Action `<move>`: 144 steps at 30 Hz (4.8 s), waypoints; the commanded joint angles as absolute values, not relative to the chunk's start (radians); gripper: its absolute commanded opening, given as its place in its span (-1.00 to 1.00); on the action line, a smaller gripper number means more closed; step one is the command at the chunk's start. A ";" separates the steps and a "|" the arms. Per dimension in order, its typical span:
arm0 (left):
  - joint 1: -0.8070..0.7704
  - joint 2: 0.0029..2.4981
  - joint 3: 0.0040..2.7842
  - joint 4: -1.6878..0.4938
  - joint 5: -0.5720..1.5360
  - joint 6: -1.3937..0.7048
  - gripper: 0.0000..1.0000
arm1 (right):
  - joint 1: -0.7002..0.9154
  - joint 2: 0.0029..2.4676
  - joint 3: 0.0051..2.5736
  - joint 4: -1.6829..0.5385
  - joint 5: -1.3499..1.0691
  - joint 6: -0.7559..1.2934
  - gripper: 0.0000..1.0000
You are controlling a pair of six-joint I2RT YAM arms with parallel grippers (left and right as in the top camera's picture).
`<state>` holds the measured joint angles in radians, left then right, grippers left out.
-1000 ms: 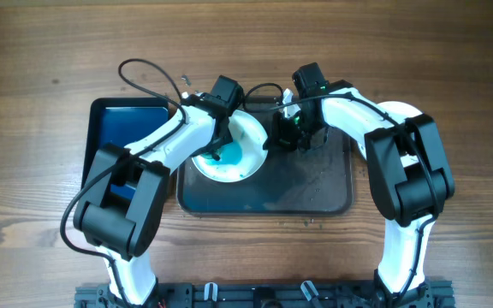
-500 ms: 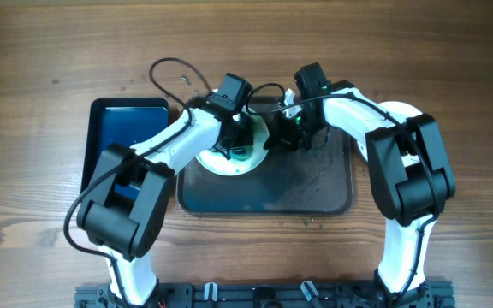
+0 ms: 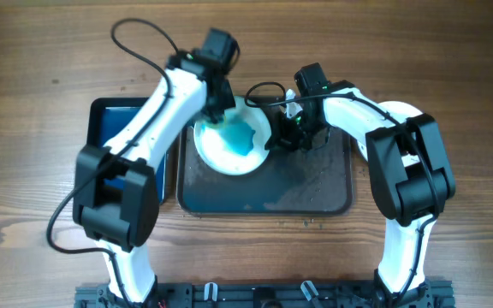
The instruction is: Clean dirty plates on tray and stack at the side
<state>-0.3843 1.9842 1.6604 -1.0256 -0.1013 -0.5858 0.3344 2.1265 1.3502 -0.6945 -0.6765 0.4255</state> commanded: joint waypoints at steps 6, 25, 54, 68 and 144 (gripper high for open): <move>-0.237 1.969 1.795 -1.082 -0.002 -0.553 -0.92 | 0.404 1.937 1.342 -0.744 -0.297 0.421 -0.91; -0.244 1.969 1.794 -1.082 -0.001 -0.556 -0.92 | 1.013 1.527 1.342 -1.048 1.503 0.392 -0.91; -0.245 1.977 1.794 -1.047 -0.001 -0.557 -0.92 | -0.416 1.555 1.154 -0.928 -0.080 0.470 -0.92; -0.239 1.892 1.794 -1.118 -0.012 -0.527 -0.92 | -0.352 1.478 1.158 -0.887 -0.383 0.286 0.07; -0.040 1.223 1.369 -1.118 -0.080 -0.531 1.00 | 0.035 0.054 0.018 0.187 -0.264 -0.105 0.99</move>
